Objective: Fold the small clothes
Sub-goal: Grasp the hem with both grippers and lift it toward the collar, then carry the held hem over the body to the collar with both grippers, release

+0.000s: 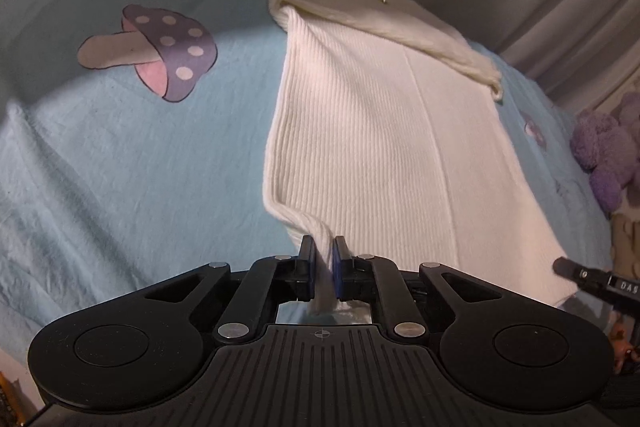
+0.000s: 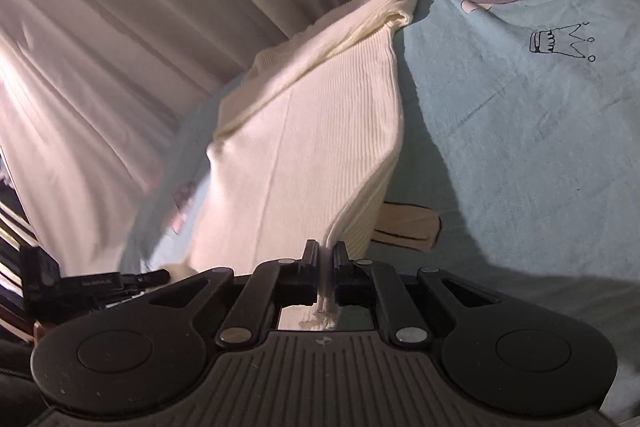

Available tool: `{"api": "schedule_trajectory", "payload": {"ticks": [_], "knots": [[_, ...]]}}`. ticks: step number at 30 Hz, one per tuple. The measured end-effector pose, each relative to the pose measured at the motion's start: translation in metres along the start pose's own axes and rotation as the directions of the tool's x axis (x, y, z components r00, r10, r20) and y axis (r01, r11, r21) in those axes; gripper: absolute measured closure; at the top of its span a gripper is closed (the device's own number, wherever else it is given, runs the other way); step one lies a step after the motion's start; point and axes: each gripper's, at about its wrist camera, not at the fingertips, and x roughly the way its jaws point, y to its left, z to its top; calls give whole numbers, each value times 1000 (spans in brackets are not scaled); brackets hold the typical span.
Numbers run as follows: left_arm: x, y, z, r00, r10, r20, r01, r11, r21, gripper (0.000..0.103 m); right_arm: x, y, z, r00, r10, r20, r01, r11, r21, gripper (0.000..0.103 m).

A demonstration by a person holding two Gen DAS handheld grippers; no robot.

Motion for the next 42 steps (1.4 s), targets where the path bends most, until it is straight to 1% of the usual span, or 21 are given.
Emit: {"api": "schedule_trajectory", "payload": {"ticks": [4,6,10,12,15,16,17,19,20,21,23,25,29,31,33,34,35,36,38,40,42], "knots": [[-12,2,27,990,-56,132,66,995,-69,93,4,3,24,994,41,101,-47,997,62,97],[-10,4,41,983,-57,174,75,993,-96,93,11,12,36,988,36,147,-40,999,24,97],[1,9,67,973,-26,230,62,987,-148,93,32,30,62,975,-1,223,14,998,-55,97],[11,12,79,971,5,239,36,985,-170,93,44,35,73,966,-38,257,59,996,-72,97],[29,18,95,970,50,240,2,977,-213,90,57,44,86,926,-172,335,224,967,-122,95],[32,20,98,966,73,250,-14,973,-231,90,58,46,87,912,-202,356,264,955,-133,89],[33,20,100,957,110,267,-44,970,-241,84,60,47,88,903,-217,370,289,945,-153,87],[33,16,99,940,138,312,-85,981,-177,71,65,47,89,903,-230,363,321,923,-213,79],[35,13,99,940,126,317,-90,988,-128,62,69,46,90,906,-238,350,331,913,-238,76],[39,10,99,945,113,307,-94,993,-77,59,74,45,91,912,-247,328,339,904,-260,75],[51,8,98,959,99,266,-99,995,-15,59,87,43,93,921,-269,282,351,887,-301,74],[66,10,97,969,109,221,-113,994,6,58,101,41,94,916,-298,268,379,861,-340,74],[85,11,97,980,114,164,-119,993,25,58,127,39,99,904,-356,235,424,815,-395,74],[88,7,96,981,93,168,-105,992,68,59,135,36,100,901,-377,213,432,810,-396,74],[92,2,96,978,108,178,-128,986,104,66,142,32,102,896,-393,207,444,803,-398,74],[93,1,96,976,115,183,-137,984,110,70,143,33,101,895,-393,212,446,800,-402,78],[94,0,97,976,116,186,-139,984,112,80,143,34,100,894,-389,222,447,796,-407,95],[94,-1,98,975,116,189,-139,984,113,89,143,37,100,891,-389,236,454,787,-417,97],[94,-2,98,974,109,200,-135,984,118,93,141,41,100,893,-371,255,448,781,-434,98],[92,-5,101,974,89,210,-117,985,127,94,138,41,101,911,-334,240,408,809,-423,98],[89,-4,102,976,47,215,-73,990,118,94,139,37,104,918,-328,222,393,824,-407,97]]}}
